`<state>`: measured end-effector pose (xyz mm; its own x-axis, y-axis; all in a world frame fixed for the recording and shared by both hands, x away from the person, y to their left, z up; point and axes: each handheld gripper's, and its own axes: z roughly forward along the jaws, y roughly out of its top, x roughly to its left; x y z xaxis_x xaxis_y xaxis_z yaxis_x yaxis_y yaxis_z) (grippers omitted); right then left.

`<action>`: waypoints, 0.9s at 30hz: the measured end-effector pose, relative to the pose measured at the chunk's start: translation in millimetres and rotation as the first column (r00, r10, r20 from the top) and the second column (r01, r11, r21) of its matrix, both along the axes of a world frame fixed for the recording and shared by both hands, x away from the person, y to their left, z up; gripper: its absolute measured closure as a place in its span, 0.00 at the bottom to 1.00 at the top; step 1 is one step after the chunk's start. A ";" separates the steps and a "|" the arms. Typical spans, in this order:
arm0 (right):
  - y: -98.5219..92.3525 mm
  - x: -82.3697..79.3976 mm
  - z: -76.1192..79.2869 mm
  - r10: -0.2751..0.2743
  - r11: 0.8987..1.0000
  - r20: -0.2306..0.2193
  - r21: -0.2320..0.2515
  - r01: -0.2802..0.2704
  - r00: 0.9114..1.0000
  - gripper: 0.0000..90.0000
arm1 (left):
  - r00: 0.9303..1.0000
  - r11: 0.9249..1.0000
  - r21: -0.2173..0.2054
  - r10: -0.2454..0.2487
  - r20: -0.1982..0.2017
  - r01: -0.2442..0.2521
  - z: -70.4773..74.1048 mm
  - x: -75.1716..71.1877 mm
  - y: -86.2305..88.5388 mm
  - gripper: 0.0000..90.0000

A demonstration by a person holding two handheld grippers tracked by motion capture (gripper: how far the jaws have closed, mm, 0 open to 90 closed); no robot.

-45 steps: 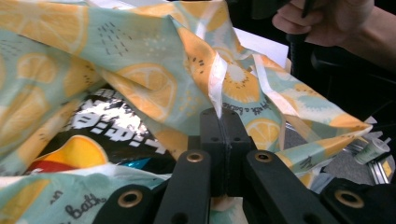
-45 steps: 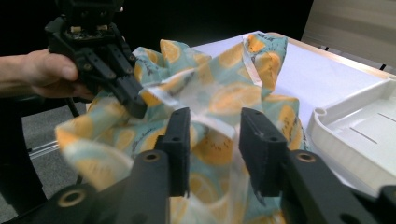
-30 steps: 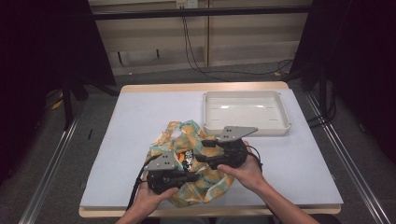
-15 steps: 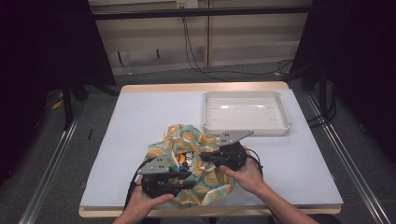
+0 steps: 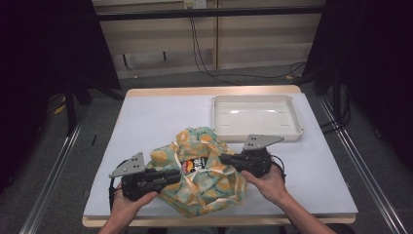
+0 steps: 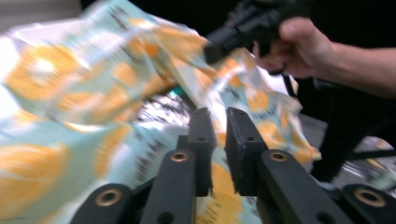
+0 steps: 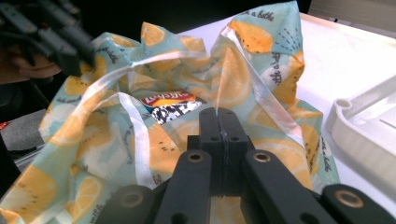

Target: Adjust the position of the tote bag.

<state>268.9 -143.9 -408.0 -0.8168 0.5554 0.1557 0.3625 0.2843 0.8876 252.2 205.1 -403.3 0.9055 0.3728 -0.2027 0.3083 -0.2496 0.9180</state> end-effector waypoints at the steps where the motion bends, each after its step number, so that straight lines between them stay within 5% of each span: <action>1: 0.2 0.3 1.3 0.002 1.000 0.001 0.010 -0.002 1.000 1.00 | 1.000 0.999 0.027 0.023 0.011 -0.023 2.7 4.7 0.7 0.74; 7: 1.1 1.2 1.6 0.004 1.000 0.003 0.010 -0.004 1.000 1.00 | 0.999 0.994 0.097 0.039 0.031 -0.042 -4.7 16.5 1.8 0.71; 13: -3.1 3.8 2.7 -0.008 1.000 0.003 0.014 0.008 1.000 1.00 | 0.999 0.991 0.135 0.030 -0.042 -0.024 -26.9 23.8 1.4 0.61; 14: -4.6 4.4 2.7 -0.014 1.000 0.006 0.009 0.014 1.000 1.00 | 0.999 0.985 0.170 0.024 -0.046 -0.015 -30.1 20.7 -0.3 0.62; 19: -11.7 7.5 1.1 -0.039 0.999 0.002 0.009 0.039 0.999 1.00 | 0.999 0.978 0.206 -0.008 -0.042 0.016 -33.6 17.5 0.2 1.00; 23: -16.7 7.7 3.6 -0.053 0.999 0.007 0.013 0.053 0.999 1.00 | 0.999 0.986 0.167 -0.015 -0.045 0.022 -27.3 13.8 6.2 1.00; 24: -18.9 7.7 5.2 -0.058 0.998 0.010 0.016 0.057 0.998 1.00 | 1.000 0.993 0.117 -0.005 -0.030 0.008 -19.2 7.8 15.3 1.00; 27: -25.3 8.0 7.4 -0.073 0.997 0.016 0.024 0.072 0.997 1.00 | 1.000 0.997 0.074 0.014 -0.008 -0.013 -12.2 -1.9 26.2 1.00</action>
<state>276.9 -169.2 -400.6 -0.7773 0.6095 0.1560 0.3663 0.2367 0.8999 250.3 231.3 -415.5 0.8985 0.3995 -0.1817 0.3200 -0.3128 0.8943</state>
